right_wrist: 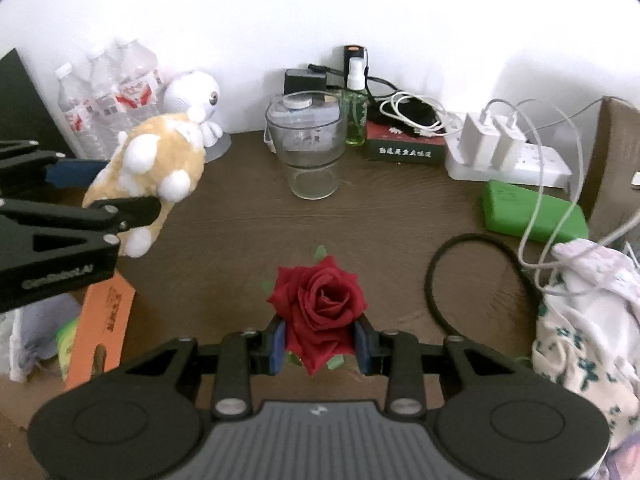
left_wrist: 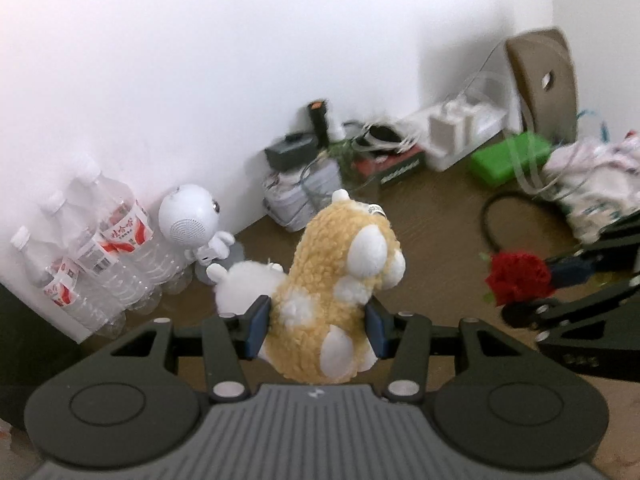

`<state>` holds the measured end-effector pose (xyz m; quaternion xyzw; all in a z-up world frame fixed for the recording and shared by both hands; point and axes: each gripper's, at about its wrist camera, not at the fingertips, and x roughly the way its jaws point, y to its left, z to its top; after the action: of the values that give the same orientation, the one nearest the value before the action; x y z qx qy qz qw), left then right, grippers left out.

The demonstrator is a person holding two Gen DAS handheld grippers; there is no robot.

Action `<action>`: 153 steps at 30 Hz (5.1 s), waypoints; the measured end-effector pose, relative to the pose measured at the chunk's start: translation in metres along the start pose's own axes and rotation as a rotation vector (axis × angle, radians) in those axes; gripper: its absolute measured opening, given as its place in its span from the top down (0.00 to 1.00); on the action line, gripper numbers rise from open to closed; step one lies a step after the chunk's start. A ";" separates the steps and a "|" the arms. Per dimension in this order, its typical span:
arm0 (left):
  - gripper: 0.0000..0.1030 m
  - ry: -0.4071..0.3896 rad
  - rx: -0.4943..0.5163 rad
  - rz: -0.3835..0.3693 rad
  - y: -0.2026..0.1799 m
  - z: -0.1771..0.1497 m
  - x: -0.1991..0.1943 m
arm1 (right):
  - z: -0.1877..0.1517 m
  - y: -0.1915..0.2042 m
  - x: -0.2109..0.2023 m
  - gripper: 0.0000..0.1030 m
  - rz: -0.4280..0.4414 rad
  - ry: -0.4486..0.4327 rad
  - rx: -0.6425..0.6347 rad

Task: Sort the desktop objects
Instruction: 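Lift the plush sheep with the left tool while the right tool lifts the rose, then carry the plush sheep and rose over the cardboard box, then open both tools to drop the sheep and rose into the box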

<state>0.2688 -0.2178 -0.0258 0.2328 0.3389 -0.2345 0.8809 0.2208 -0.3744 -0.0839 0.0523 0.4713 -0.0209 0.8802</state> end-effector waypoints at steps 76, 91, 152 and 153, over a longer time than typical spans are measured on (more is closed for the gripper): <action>0.52 0.117 -0.615 0.002 0.101 -0.308 -0.281 | -0.161 0.242 -0.155 0.69 0.374 0.093 -0.309; 0.52 0.067 -0.521 0.008 0.175 -0.255 -0.213 | -0.077 0.271 -0.093 0.68 0.313 0.041 -0.294; 0.00 0.157 -0.567 0.047 0.187 -0.256 -0.167 | -0.091 0.277 -0.049 0.07 0.273 0.107 -0.198; 0.00 0.151 -0.573 0.049 0.187 -0.255 -0.171 | -0.091 0.278 -0.055 0.07 0.277 0.100 -0.198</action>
<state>0.1381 0.1172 -0.0270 -0.0003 0.4502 -0.0902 0.8884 0.1386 -0.0890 -0.0685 0.0310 0.5027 0.1498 0.8508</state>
